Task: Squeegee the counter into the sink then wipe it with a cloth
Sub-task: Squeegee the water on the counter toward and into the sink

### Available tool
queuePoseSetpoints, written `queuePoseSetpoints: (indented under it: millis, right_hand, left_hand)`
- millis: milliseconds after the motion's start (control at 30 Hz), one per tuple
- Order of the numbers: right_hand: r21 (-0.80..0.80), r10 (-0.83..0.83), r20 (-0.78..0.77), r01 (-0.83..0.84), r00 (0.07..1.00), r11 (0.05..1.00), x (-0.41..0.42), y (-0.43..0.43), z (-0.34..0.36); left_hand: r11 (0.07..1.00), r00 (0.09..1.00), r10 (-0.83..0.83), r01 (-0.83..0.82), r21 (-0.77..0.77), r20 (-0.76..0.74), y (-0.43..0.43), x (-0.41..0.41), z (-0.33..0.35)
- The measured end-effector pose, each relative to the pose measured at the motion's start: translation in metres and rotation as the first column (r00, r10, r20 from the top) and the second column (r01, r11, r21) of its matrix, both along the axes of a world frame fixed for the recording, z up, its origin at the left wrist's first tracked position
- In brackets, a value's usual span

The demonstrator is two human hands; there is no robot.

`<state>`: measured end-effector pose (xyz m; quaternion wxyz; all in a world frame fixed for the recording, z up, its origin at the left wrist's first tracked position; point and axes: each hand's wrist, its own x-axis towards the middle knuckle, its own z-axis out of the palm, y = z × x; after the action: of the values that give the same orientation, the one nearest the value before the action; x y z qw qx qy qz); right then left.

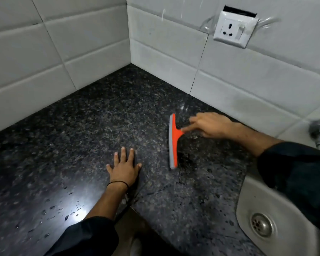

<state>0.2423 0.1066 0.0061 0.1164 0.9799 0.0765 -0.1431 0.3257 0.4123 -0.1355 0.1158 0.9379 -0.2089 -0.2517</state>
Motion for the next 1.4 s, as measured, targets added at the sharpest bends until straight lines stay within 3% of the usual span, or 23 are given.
queuePoseSetpoints:
  millis: [200,400,600,767,900,1067,1167,1233,1400]
  right_hand:
    - [0.199,-0.292,0.117,0.265,0.949,0.944,0.094,0.018,-0.023]
    - [0.094,-0.303,0.102,0.294,0.948,0.951,0.128,0.038,-0.044]
    - [0.046,-0.333,0.048,0.331,0.942,0.943,0.088,0.004,-0.041]
    - [0.023,-0.579,0.047,0.579,0.814,0.815,-0.003,-0.041,-0.027]
    - [-0.016,-0.683,0.012,0.683,0.731,0.730,-0.082,-0.066,-0.021]
    - [0.140,-0.755,-0.001,0.748,0.656,0.649,-0.140,-0.085,-0.014]
    - [0.346,-0.819,0.069,0.757,0.569,0.555,-0.137,-0.084,-0.011]
    - [0.390,-0.826,0.098,0.742,0.556,0.546,-0.122,-0.087,-0.014]
    - [0.355,-0.760,0.038,0.702,0.649,0.617,-0.057,-0.093,-0.033]
  left_hand:
    - [1.000,1.000,0.013,-0.013,-0.024,0.020,0.001,0.002,-0.006]
    - [0.999,0.999,0.035,-0.034,-0.023,0.041,-0.001,0.003,-0.009]
    - [0.998,0.998,0.047,-0.046,-0.032,0.032,-0.001,0.004,-0.005]
    - [0.999,0.999,0.041,-0.040,-0.031,0.008,-0.001,0.001,0.000]
    - [0.999,0.999,0.053,-0.053,-0.006,-0.006,-0.009,0.002,0.007]
    - [0.997,0.997,-0.063,0.065,-0.052,0.046,-0.063,-0.019,0.017]
    - [0.992,0.992,-0.125,0.125,-0.016,0.024,-0.094,-0.038,0.018]
    - [0.991,0.991,-0.129,0.130,0.014,-0.023,-0.101,-0.044,0.014]
    - [0.993,0.993,-0.115,0.115,0.005,-0.019,-0.101,-0.042,0.000]
